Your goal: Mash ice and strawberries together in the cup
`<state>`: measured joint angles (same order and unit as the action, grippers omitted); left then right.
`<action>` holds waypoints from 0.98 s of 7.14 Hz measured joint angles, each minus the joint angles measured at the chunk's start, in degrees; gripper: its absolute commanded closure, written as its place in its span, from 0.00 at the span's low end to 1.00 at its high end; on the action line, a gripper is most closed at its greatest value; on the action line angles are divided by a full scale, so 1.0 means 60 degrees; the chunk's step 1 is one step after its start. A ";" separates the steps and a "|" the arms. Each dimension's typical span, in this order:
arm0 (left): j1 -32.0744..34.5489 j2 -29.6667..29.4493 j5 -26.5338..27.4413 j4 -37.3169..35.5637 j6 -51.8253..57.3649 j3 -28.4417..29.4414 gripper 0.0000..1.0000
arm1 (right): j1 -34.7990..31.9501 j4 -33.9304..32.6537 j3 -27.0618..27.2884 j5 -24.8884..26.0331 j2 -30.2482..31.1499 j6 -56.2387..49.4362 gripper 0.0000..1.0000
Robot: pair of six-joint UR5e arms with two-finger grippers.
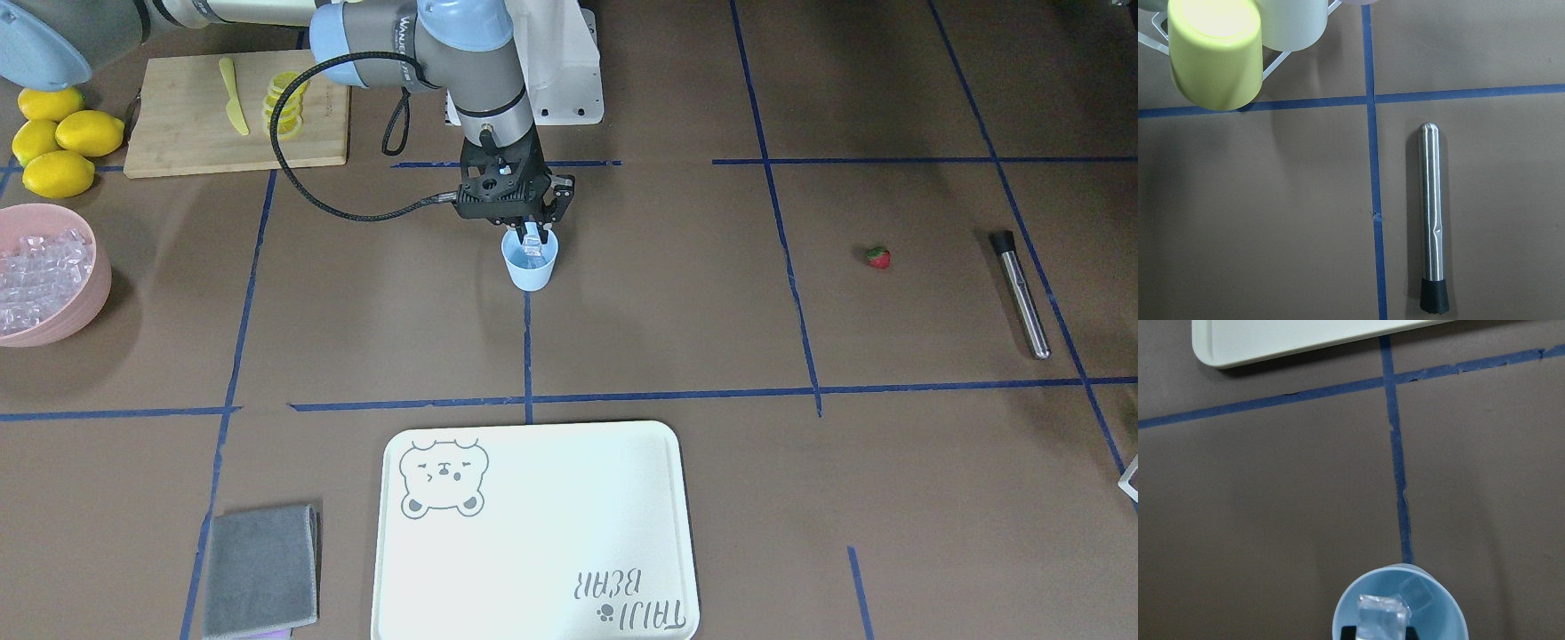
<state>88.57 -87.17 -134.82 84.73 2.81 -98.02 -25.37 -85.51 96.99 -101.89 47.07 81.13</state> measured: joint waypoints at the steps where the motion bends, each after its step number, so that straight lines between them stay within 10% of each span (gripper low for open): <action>1: -0.0025 -0.0007 0.0000 0.0000 0.0000 0.0002 0.00 | 0.0076 -0.0005 0.0019 0.0011 0.0084 -0.0003 0.01; 7: -0.0040 -0.0031 0.0009 0.0005 0.0062 -0.0063 0.00 | -0.1022 -0.0869 0.0046 -0.1127 0.0218 -0.1274 0.01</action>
<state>88.33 -87.36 -134.77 84.75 3.18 -98.39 -31.51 -90.72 97.26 -108.66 48.38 73.48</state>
